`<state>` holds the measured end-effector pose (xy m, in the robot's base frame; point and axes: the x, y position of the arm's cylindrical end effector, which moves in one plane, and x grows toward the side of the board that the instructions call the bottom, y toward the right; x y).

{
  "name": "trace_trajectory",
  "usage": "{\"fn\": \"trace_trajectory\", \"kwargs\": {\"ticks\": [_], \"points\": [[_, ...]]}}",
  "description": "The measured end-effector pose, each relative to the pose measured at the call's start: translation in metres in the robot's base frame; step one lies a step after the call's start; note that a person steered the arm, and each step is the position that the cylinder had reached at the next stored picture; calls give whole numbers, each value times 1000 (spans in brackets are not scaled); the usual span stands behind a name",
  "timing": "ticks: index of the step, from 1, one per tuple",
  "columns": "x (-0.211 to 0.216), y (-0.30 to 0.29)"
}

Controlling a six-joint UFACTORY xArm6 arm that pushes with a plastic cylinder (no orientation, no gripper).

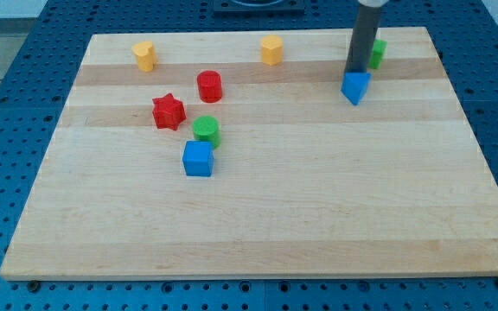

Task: Push red circle slightly towards left

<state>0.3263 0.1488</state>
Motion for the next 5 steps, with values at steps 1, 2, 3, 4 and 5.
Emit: {"fn": "trace_trajectory", "kwargs": {"ticks": [1,2,3,4,5], "points": [[23,-1],[19,-42],[-3,-85],[-5,-140],[6,-188]]}}
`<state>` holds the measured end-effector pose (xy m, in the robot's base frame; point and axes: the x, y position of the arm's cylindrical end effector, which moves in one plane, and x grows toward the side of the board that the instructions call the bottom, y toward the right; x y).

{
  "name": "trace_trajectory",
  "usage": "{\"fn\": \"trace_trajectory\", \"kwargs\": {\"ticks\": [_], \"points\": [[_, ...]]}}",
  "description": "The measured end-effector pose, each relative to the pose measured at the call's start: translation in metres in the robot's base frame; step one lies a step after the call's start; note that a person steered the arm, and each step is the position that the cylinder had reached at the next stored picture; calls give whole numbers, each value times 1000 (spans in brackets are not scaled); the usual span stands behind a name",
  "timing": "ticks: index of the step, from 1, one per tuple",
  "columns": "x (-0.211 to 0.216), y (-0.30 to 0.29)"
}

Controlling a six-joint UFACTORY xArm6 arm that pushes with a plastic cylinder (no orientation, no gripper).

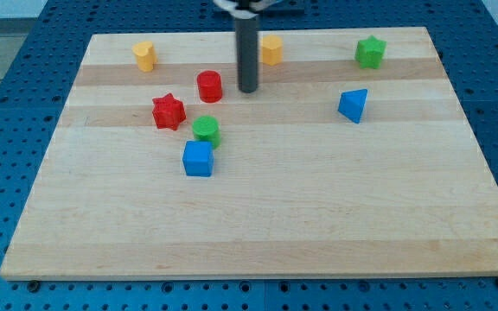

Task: Push red circle slightly towards left

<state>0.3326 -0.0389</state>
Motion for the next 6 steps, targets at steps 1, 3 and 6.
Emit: {"fn": "trace_trajectory", "kwargs": {"ticks": [1,3,6], "points": [[-2,-24],[-7,-80],[24,-143]]}}
